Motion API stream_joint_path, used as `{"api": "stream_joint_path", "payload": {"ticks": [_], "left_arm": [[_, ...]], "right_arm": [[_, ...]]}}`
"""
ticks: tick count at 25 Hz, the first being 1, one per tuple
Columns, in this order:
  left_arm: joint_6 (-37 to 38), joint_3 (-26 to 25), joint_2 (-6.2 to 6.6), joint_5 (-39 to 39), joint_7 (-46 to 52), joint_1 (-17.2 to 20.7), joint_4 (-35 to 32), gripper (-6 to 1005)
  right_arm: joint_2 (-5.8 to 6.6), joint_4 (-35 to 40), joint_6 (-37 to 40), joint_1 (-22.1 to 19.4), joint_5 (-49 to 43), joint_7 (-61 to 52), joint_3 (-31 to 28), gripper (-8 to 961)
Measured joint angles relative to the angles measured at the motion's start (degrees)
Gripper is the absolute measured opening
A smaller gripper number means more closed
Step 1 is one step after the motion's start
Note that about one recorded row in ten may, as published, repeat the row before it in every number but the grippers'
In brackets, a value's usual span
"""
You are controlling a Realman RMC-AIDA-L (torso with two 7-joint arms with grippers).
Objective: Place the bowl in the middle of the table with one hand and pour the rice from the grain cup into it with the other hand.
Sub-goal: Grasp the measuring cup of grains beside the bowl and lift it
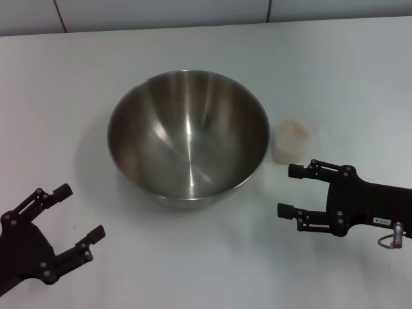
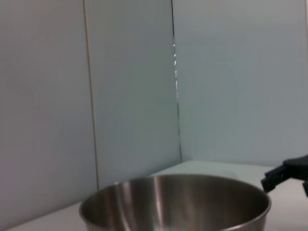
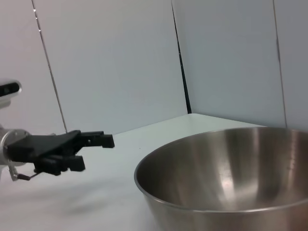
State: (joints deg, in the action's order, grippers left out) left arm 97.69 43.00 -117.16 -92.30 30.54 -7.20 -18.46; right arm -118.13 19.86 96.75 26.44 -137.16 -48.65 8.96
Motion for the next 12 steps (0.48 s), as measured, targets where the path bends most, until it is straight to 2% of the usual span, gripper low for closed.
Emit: {"api": "stream_joint_path", "payload": {"ticks": [12], "left_arm": [[-1.0, 0.0, 0.84, -0.1, 0.3, -0.4, 1.9, 842]], "right_arm": [[0.00, 0.0, 0.0, -0.7, 0.0, 0.0, 0.0, 809]]}}
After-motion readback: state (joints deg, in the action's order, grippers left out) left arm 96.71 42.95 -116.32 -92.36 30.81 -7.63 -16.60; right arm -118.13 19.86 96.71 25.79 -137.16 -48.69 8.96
